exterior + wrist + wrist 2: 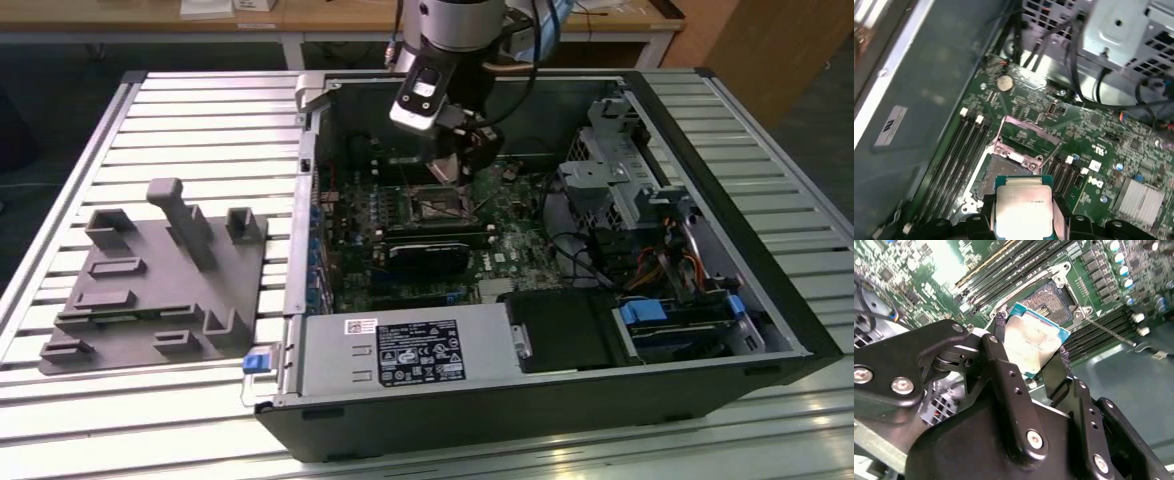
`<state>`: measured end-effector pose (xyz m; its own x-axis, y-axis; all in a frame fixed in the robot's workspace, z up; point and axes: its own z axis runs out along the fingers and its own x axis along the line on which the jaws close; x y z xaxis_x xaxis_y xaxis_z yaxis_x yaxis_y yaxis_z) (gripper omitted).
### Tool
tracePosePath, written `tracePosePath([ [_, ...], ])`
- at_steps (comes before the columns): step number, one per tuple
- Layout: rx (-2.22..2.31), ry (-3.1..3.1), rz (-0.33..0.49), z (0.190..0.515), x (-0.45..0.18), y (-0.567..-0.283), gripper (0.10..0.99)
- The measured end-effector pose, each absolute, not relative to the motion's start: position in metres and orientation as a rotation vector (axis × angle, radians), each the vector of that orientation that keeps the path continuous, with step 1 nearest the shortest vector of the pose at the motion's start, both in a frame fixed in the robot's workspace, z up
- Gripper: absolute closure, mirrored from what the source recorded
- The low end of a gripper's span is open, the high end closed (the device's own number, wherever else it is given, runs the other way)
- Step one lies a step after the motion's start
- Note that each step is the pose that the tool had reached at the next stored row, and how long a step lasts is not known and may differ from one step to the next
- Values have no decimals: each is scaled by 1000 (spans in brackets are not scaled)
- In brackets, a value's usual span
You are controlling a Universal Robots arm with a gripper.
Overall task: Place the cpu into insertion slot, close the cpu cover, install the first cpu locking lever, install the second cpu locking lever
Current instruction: 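Place the cpu into insertion slot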
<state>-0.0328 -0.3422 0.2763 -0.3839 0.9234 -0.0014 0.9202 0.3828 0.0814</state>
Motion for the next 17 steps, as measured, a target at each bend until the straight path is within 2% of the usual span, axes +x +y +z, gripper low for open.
tracePosePath([
  [17,2081,2272,85,268,-33,-342,545],
])
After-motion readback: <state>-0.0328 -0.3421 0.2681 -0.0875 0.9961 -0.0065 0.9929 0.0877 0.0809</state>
